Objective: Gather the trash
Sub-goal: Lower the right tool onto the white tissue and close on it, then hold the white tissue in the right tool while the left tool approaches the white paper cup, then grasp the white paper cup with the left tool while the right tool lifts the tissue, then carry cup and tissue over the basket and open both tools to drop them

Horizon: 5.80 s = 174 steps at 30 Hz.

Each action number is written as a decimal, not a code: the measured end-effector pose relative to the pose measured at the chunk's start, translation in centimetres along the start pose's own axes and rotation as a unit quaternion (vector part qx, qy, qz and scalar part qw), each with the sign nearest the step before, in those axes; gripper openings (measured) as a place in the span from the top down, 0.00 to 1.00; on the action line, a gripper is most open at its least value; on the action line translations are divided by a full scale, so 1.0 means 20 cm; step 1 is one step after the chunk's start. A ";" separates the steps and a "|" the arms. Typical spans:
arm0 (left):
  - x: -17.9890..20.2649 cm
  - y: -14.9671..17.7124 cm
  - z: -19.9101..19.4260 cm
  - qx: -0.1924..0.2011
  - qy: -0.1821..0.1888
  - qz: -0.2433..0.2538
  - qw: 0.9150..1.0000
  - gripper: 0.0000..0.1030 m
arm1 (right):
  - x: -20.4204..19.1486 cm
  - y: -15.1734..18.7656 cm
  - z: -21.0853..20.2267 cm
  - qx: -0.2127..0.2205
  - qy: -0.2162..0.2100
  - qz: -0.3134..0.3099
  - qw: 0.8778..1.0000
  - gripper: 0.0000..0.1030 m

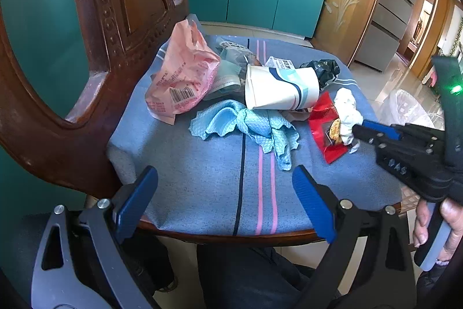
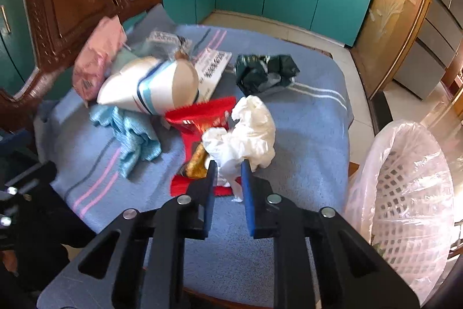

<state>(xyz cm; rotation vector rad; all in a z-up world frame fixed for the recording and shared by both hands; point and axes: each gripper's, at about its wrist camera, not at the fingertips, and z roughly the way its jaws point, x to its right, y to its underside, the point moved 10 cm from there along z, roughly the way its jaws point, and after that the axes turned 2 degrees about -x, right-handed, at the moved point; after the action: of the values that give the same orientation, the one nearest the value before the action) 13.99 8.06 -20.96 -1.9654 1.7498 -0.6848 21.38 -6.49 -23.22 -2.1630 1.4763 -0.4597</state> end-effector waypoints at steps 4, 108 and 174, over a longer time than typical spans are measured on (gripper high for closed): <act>0.01 0.01 0.01 -0.004 0.002 0.000 1.000 0.09 | 0.02 -0.03 -0.07 0.020 -0.007 0.006 1.000 0.82; 0.20 -0.43 -0.05 0.066 0.028 0.012 0.997 0.18 | 0.17 -0.11 -0.06 0.037 -0.022 0.049 0.998 0.63; 0.99 -0.18 -0.02 0.037 0.088 0.153 0.984 0.06 | 0.99 0.35 -0.54 0.084 0.070 0.237 0.965 0.23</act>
<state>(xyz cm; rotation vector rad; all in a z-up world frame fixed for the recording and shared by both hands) 18.23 -11.18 -16.78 -1.5802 2.0430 -0.8199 17.43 -29.28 -18.02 -1.6015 1.8870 -0.5462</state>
